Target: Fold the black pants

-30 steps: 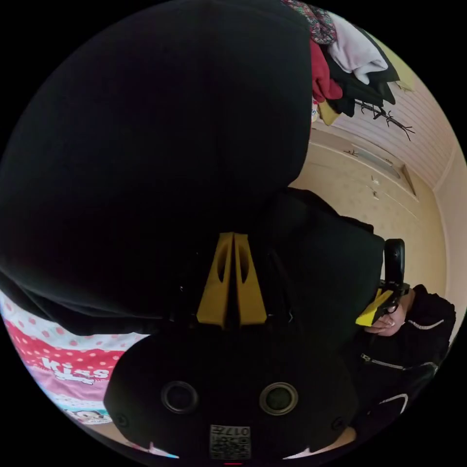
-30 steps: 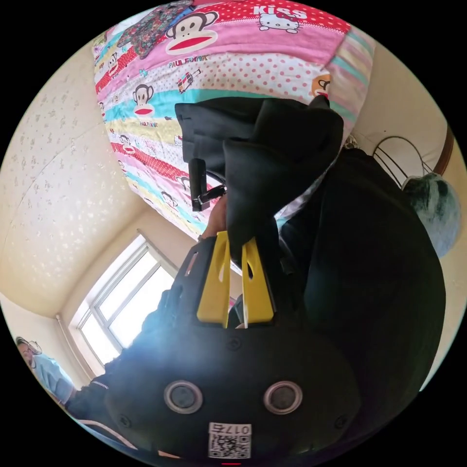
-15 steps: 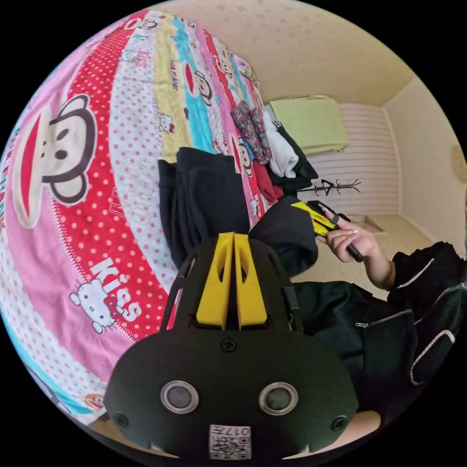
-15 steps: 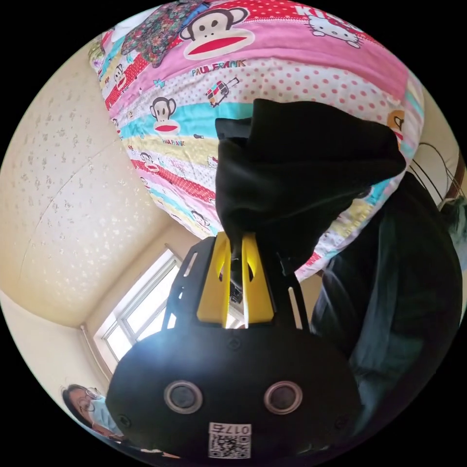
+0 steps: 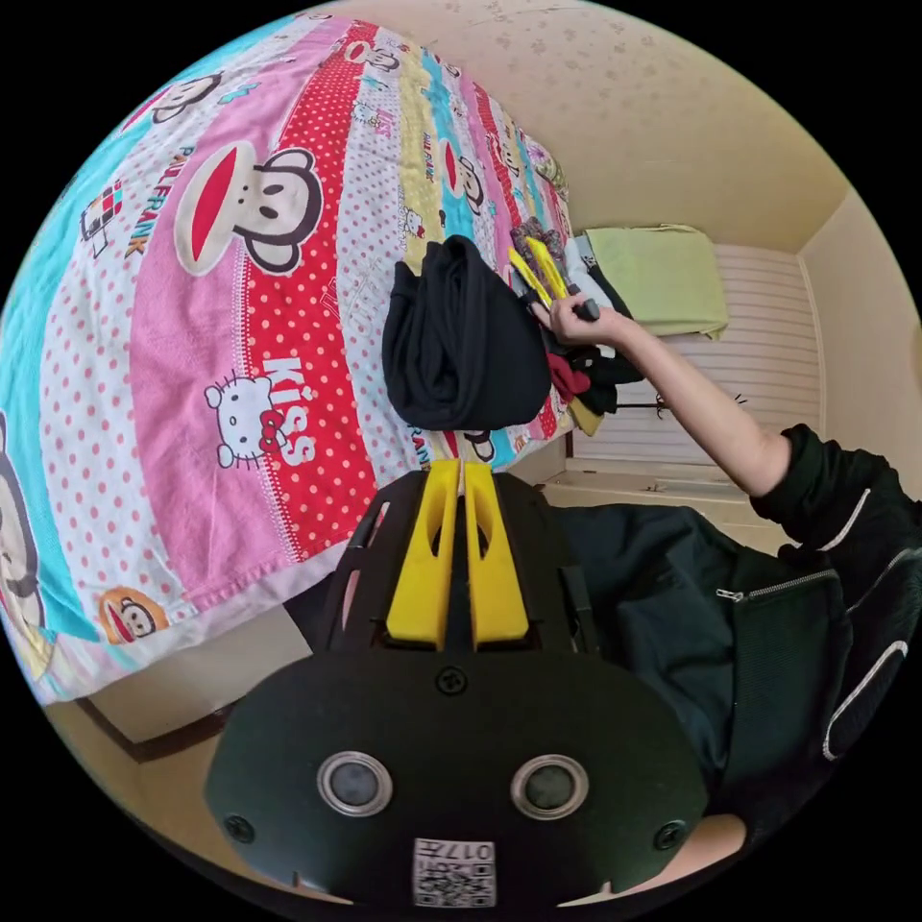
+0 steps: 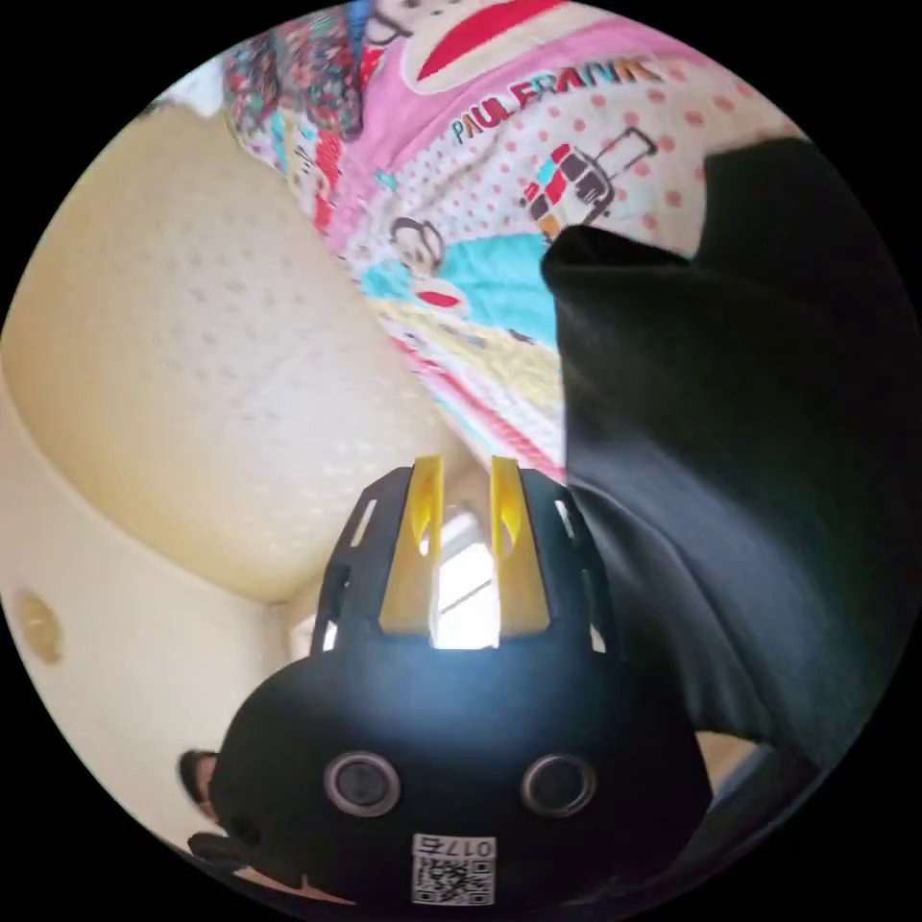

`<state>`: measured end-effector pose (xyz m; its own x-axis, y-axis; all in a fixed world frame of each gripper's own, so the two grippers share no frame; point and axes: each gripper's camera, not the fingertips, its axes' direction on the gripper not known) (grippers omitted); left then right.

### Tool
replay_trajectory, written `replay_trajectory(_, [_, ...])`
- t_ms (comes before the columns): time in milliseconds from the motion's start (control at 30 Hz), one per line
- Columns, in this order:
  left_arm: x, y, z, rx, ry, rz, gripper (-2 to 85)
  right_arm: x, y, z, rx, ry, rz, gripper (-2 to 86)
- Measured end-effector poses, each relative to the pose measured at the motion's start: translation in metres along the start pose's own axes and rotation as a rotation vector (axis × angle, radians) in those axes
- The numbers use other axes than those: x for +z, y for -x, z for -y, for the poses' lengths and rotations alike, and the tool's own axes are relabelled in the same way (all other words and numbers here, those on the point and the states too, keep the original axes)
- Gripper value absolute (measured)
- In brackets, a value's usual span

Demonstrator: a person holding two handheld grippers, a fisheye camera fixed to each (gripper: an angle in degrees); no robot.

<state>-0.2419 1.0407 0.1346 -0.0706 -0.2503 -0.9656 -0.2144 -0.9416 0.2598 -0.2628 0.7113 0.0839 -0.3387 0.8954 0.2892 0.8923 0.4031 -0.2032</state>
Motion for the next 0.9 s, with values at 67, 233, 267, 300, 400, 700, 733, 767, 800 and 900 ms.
replay_trajectory(67, [0.014,-0.010,-0.002,0.006,0.001,-0.024,3.3,0.001,0.002,-0.010,-0.012,0.015,0.161,6.3])
replay_trajectory(233, [0.036,-0.055,0.028,0.136,0.011,0.023,3.8,0.009,0.088,-0.061,-0.472,0.322,-0.275,4.7])
replay_trajectory(267, [0.039,-0.067,0.042,0.174,0.016,0.056,3.7,0.009,0.098,-0.070,-0.543,0.337,-0.389,4.6])
replay_trajectory(300, [0.043,-0.077,0.058,0.210,0.017,0.088,3.4,0.013,0.112,-0.089,-0.686,0.364,-0.613,4.8])
replay_trajectory(400, [0.057,-0.098,0.096,0.269,-0.016,0.159,1.5,0.025,0.124,-0.134,-1.016,0.425,-0.971,5.1])
replay_trajectory(700, [0.160,-0.101,0.176,0.276,-0.034,0.540,-0.9,0.054,0.038,-0.148,-1.163,0.474,-1.399,2.7])
replay_trajectory(733, [0.166,-0.095,0.179,0.270,-0.022,0.553,-1.0,0.059,0.019,-0.143,-1.171,0.508,-1.478,2.1])
replay_trajectory(767, [0.177,-0.082,0.181,0.269,-0.007,0.553,-1.0,0.062,0.010,-0.140,-1.179,0.521,-1.524,1.8])
replay_trajectory(800, [0.183,-0.073,0.180,0.288,-0.021,0.534,-1.0,0.066,-0.010,-0.132,-1.192,0.561,-1.615,1.2])
replay_trajectory(900, [0.190,-0.061,0.182,0.300,-0.029,0.493,-1.0,0.076,-0.045,-0.127,-1.310,0.645,-1.750,0.6])
